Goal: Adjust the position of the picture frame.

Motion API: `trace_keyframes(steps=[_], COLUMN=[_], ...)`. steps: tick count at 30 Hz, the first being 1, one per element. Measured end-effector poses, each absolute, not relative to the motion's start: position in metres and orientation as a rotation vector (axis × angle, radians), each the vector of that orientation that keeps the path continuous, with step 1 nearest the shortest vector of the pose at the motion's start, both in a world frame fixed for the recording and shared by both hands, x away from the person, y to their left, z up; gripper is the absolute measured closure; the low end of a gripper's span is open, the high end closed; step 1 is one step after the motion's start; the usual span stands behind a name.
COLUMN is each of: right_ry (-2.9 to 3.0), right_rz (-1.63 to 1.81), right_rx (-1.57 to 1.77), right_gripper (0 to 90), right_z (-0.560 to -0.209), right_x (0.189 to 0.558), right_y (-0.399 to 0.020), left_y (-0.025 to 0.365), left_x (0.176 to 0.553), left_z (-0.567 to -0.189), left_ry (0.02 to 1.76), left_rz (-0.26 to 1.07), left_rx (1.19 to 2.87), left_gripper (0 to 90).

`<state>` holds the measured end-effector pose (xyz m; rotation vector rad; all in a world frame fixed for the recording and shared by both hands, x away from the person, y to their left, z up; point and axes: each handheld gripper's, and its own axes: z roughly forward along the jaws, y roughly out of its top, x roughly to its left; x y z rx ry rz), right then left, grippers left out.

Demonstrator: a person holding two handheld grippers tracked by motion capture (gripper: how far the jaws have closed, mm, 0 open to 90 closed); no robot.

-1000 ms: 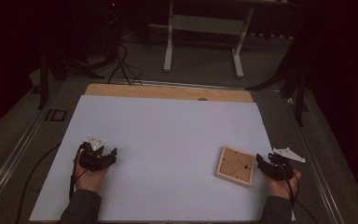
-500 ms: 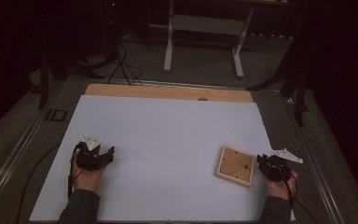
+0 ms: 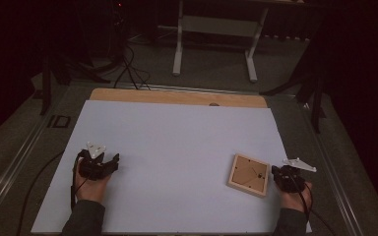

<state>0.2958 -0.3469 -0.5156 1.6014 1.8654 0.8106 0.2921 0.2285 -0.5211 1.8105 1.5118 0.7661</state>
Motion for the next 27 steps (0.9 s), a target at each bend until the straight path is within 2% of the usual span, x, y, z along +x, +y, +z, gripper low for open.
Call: trace_keyframes(steps=[27], right_ry=[1.961], right_rz=[0.770], right_rx=[1.602], right_gripper=[89.7], right_z=[-0.523], right_x=[0.292], right_y=[-0.328], left_y=[0.227], left_x=[0.293], left_z=[-0.522], left_ry=[1.501], left_rz=[0.757], left_rx=[1.818], left_gripper=[41.1])
